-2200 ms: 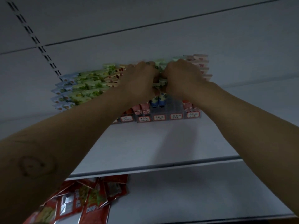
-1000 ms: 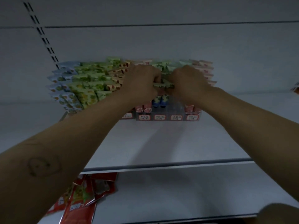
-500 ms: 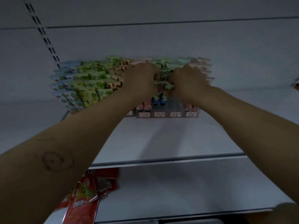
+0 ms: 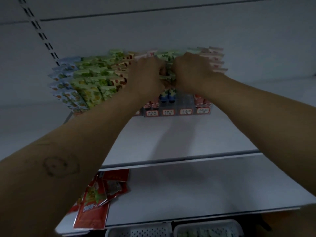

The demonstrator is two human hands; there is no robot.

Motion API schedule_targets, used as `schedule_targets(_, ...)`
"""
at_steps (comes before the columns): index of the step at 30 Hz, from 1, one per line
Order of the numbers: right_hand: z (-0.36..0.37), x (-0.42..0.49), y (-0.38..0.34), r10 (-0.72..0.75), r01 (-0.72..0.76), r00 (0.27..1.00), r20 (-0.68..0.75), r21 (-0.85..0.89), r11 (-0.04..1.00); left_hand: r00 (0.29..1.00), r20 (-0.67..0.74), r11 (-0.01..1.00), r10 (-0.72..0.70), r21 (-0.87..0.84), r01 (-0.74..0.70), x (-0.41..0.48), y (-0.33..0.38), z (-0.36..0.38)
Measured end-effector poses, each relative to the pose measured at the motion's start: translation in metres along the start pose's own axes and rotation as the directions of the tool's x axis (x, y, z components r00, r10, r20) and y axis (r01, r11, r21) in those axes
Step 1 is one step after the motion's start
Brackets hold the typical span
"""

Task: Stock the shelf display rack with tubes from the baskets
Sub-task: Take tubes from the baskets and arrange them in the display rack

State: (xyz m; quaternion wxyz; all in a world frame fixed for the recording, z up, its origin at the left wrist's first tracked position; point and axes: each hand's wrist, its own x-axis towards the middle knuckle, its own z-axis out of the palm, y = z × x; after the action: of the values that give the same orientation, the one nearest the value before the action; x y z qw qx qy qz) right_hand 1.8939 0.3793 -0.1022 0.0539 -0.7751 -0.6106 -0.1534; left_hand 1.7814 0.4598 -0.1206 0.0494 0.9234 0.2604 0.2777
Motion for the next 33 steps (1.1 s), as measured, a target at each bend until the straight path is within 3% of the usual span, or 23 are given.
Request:
schedule_targets(9, -0.003, -0.003, 0.002, 0.079, -0.081, 0.991, 0.109, 0.013, 0.997, 0.999, -0.018, 0.983, -0.036, 0.179, 0.039, -0.003, 0.018, -0.015)
schedule_targets(16, -0.019, -0.040, 0.012, 0.100, -0.082, 0.981, -0.167, 0.113, 0.990, 0.998, 0.048, 0.948, -0.033, 0.317, 0.016, -0.006, 0.014, -0.022)
schedule_targets(21, -0.041, -0.098, -0.002, 0.047, -0.010, 0.945, -0.323, 0.117, 0.993, 0.998, -0.040, 0.957, 0.054, 0.287, -0.040, -0.039, 0.024, -0.049)
schedule_targets(24, -0.047, -0.142, -0.015, 0.060, -0.035, 0.980, -0.189, 0.133, 0.990, 0.982, -0.077, 0.947, 0.172, 0.288, -0.143, -0.082, 0.043, -0.062)
schedule_targets(28, -0.029, -0.204, -0.029, 0.095, -0.111, 0.991, 0.094, 0.186, 0.976, 0.968, 0.102, 0.950, 0.230, 0.192, -0.246, -0.151, 0.070, -0.048)
schedule_targets(33, 0.019, -0.261, -0.034, 0.086, -0.151, 0.887, 0.454, 0.108, 0.983, 0.941, 0.253, 0.966, 0.224, 0.070, -0.249, -0.218, 0.080, 0.002)
